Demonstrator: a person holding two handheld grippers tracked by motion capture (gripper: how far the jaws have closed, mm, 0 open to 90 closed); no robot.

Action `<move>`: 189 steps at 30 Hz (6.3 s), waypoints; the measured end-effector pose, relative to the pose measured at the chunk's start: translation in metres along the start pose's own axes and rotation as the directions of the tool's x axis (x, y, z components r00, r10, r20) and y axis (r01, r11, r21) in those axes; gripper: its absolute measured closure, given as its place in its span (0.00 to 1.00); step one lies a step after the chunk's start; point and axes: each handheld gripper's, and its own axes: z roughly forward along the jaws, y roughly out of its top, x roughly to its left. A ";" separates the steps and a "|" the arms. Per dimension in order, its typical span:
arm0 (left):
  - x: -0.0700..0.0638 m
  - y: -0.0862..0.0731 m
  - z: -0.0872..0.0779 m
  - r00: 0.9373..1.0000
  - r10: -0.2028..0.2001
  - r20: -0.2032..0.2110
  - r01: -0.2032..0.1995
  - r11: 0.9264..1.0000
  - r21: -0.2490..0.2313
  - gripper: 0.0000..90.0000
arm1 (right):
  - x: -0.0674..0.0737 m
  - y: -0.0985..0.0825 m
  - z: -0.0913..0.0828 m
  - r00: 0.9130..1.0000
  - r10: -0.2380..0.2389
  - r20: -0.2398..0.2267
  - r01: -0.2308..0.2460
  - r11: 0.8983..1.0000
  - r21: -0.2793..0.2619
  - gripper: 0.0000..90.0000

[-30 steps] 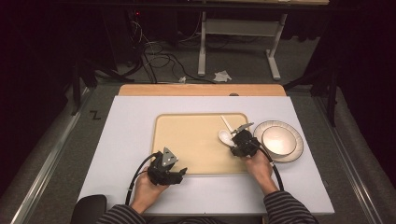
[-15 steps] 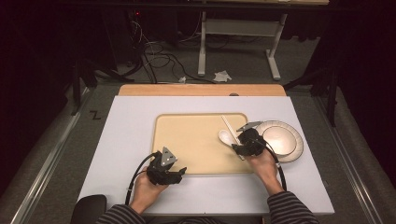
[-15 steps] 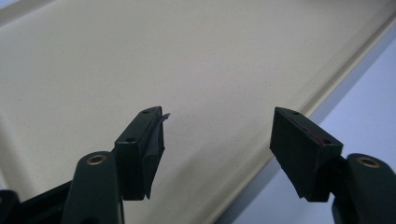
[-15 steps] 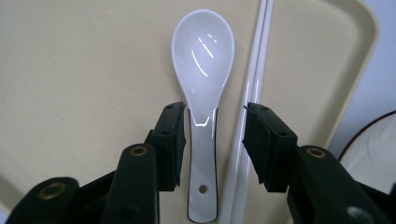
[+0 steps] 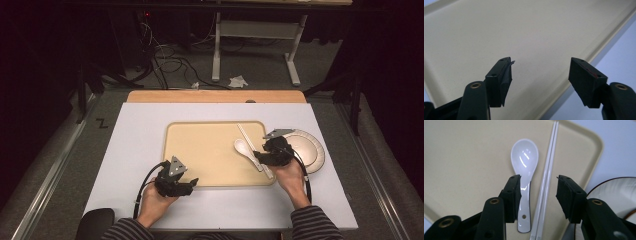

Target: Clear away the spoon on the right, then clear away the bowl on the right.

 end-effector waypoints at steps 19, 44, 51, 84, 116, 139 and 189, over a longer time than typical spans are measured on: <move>0.005 0.007 -0.005 1.000 -0.027 0.013 0.027 1.000 -0.014 0.39 | -0.018 -0.008 -0.036 0.999 0.043 0.006 -0.041 0.989 -0.145 0.46; 0.004 0.009 -0.005 0.999 -0.043 0.016 0.043 0.999 -0.008 0.40 | -0.072 -0.041 -0.073 0.976 0.208 0.066 -0.189 0.957 -0.219 0.56; 0.003 0.010 -0.001 0.998 -0.050 0.035 0.050 0.999 0.004 0.40 | -0.083 -0.056 -0.083 0.956 0.269 0.117 -0.242 0.949 -0.202 0.56; 0.003 0.008 -0.005 0.999 -0.039 0.004 0.039 0.999 -0.002 0.40 | -0.127 -0.084 -0.060 0.899 0.420 0.121 -0.417 0.907 -0.053 0.87; 0.009 0.004 -0.014 0.998 -0.042 -0.041 0.041 0.999 -0.012 0.40 | -0.143 -0.074 -0.051 0.906 0.418 0.070 -0.417 0.908 -0.029 0.93; 0.008 0.003 -0.011 0.999 -0.046 -0.028 0.045 0.999 -0.006 0.40 | -0.136 -0.068 -0.073 0.919 0.394 0.014 -0.389 0.912 -0.134 0.93; 0.012 0.015 -0.005 0.991 -0.100 -0.083 0.100 0.995 -0.006 0.36 | -0.018 0.035 -0.054 0.973 0.048 -0.225 -0.079 0.988 -0.130 0.93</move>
